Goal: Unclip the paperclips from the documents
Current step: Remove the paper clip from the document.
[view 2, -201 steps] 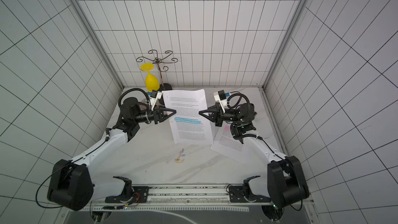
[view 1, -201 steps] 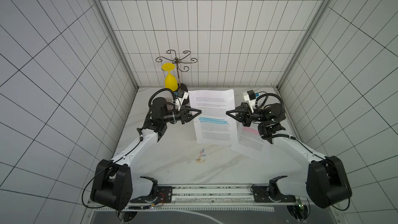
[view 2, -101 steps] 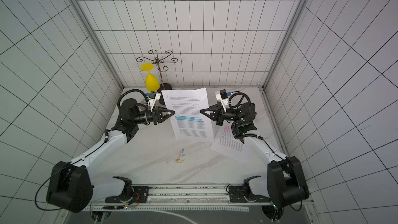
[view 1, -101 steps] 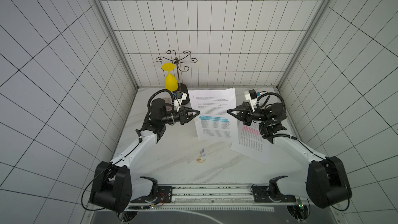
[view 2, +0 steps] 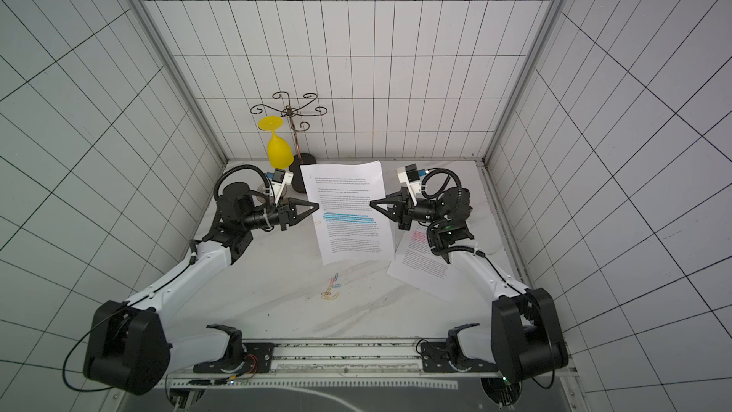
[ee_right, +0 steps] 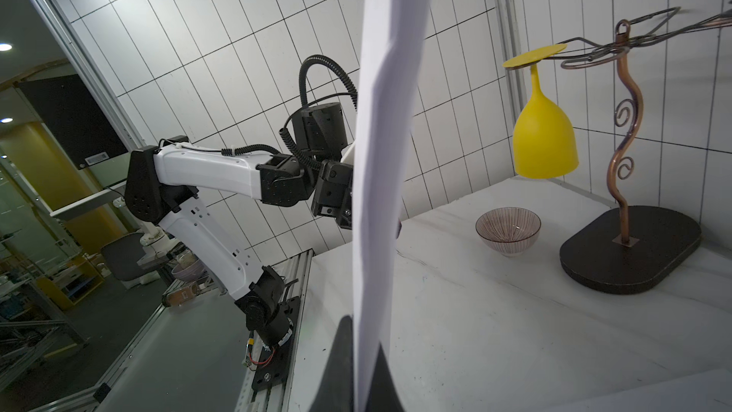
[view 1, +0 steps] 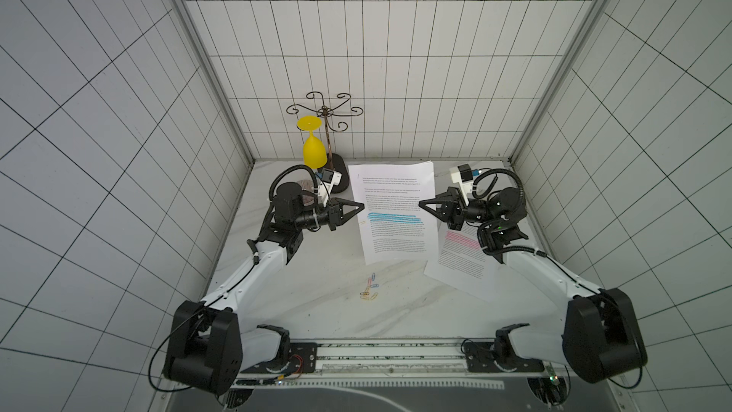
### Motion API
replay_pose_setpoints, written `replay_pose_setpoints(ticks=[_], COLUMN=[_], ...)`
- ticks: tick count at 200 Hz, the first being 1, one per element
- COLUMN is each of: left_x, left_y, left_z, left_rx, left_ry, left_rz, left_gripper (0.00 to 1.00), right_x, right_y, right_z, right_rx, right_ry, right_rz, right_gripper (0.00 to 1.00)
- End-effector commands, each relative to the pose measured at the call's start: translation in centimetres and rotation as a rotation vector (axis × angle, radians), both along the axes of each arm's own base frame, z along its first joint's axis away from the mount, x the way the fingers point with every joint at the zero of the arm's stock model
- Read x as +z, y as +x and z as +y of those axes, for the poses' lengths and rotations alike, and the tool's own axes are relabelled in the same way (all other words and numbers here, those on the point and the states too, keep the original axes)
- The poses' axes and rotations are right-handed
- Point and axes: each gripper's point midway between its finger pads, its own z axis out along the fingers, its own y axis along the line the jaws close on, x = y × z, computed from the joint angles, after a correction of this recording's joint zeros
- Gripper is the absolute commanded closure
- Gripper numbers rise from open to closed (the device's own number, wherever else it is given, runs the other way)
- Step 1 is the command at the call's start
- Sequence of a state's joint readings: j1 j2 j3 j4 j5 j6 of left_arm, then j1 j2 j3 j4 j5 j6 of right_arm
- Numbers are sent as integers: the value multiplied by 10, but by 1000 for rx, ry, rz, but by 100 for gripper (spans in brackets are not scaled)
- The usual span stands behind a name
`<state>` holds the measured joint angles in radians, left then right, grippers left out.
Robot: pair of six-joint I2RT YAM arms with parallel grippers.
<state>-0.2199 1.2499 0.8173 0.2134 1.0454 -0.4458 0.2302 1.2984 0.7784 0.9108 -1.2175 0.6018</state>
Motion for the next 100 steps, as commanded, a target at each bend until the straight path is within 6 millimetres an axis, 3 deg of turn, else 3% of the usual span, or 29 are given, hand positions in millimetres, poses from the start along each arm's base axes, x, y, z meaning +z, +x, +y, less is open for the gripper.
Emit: replay_pose_setpoints(ticks=[1,46,78,100], left_x=[-18,-55,-78,-114], left_y=[6,11,6,-3], left_z=[14,35,40,45], left_rx=[75,189,208,229], left_ry=[46,139,173,233], left_rz=[32,91,136,270], left_gripper=[100,100,100,100], right_x=[-2,-12,-18,-23], right_y=[11,33,36,36], right_z=[-19,-51,-54,-54], right_rx=[-106,-247,-272,-274], right_ry=[-8,-25,-33,-36], right_rz=[-29,-8,6,19], right_gripper=[100,100,100,100])
